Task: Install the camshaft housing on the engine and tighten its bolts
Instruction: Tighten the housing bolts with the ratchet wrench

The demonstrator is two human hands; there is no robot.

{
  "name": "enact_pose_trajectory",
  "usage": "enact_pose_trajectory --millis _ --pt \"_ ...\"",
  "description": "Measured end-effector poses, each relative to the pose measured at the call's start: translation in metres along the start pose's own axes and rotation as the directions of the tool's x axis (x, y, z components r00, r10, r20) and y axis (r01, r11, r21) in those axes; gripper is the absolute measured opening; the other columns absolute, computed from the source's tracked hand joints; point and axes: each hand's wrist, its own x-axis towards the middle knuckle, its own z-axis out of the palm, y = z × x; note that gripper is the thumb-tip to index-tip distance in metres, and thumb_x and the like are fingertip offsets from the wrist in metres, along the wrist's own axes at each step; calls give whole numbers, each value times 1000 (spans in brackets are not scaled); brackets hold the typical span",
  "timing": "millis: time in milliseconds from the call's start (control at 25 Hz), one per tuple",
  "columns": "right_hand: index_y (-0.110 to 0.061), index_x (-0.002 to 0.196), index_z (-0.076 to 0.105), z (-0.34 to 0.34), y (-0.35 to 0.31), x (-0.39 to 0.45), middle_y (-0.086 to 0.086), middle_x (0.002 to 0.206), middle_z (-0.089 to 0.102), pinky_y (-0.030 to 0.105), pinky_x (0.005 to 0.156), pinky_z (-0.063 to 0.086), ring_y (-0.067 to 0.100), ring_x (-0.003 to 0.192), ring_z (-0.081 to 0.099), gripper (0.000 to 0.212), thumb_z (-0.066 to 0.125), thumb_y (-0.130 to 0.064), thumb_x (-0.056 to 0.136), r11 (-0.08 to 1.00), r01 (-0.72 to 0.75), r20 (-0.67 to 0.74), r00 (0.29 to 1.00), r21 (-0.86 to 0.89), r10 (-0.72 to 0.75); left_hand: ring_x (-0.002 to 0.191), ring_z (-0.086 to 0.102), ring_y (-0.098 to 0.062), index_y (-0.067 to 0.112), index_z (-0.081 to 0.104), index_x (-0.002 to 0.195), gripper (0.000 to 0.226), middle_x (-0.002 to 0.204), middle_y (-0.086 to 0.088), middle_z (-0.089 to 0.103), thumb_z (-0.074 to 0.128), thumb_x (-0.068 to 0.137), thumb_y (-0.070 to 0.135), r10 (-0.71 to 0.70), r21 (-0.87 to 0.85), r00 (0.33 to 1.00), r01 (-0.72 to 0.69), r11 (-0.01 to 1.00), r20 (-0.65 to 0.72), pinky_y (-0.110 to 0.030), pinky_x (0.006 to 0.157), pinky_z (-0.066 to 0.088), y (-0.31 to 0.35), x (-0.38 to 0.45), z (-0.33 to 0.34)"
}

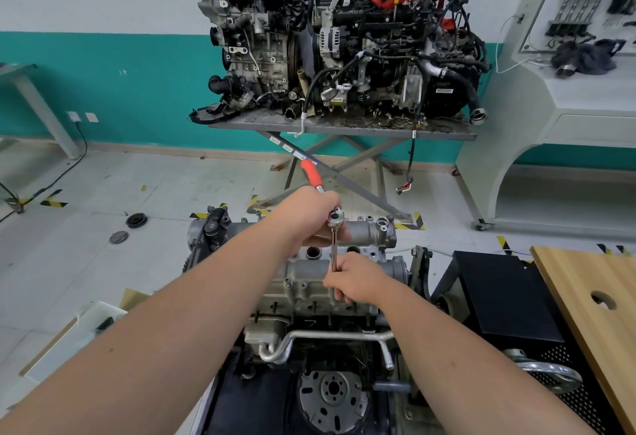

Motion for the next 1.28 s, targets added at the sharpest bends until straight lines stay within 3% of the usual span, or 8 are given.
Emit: enact_pose_trajectory --millis 80,200,360,480,640,880,1080,1280 --pt "-23 66 64 0 0 -1 -4 63 72 39 76 60 5 49 61 20 57 -31 84 1000 8 -5 1000 -4 -8 71 74 -19 1 64 102 28 74 -6 75 46 94 22 41 296 999 -48 954 32 -30 68 59 10 -5 2" --pt "-23 65 62 1 -1 -1 -4 63 72 39 77 59 6 50 61 20 58 -31 82 1000 1 -10 1000 -1 -1 59 58 -12 12 63 87 32 70 2 62 43 100 34 301 781 949 -259 568 95 -23 53 46 22 -9 9" --pt "-21 65 64 1 -2 -2 -5 64 72 35 75 58 6 50 61 21 58 -32 83 1000 -14 -14 1000 1 14 61 53 -15 18 53 92 30 75 3 54 38 105 40 450 937 842 -347 29 298 -30 50 45 19 -15 21" --pt "-16 67 67 2 -1 -2 -4 63 72 34 69 57 6 49 60 22 58 -31 82 1000 -25 -17 1000 -3 25 70 46 -18 17 58 93 24 78 5 44 49 101 38 657 846 574 -496 -195 488 -30 56 31 -11 -15 17" --pt "-15 73 67 2 0 0 -1 64 71 29 55 53 11 51 63 18 61 -28 84 999 24 -34 999 23 -23 86 54 -27 5 64 72 47 95 -8 60 58 89 49 923 787 364 -602 133 123 -39 70 46 -54 -4 7" --pt "-14 72 65 2 0 4 0 63 71 28 59 50 8 48 61 26 47 -33 72 1000 7 3 1000 3 -7 105 65 -13 39 65 95 29 113 14 65 40 96 53 640 -50 743 -659 750 -195 -36 87 55 -61 -11 37" --pt "-21 69 62 1 0 1 0 65 73 33 70 57 8 47 60 17 56 -33 79 998 -33 -5 999 52 33 73 68 -22 22 67 100 41 86 -7 73 36 104 49 232 -613 964 -261 746 -129 -35 71 48 -46 -2 30" --pt "-23 72 64 0 -2 -3 -4 66 73 32 71 57 5 49 61 16 56 -34 80 1000 -23 0 1000 22 23 47 56 -21 8 59 91 25 70 -8 67 51 100 29 60 -505 996 -88 858 -72 -39 70 51 -27 3 18"
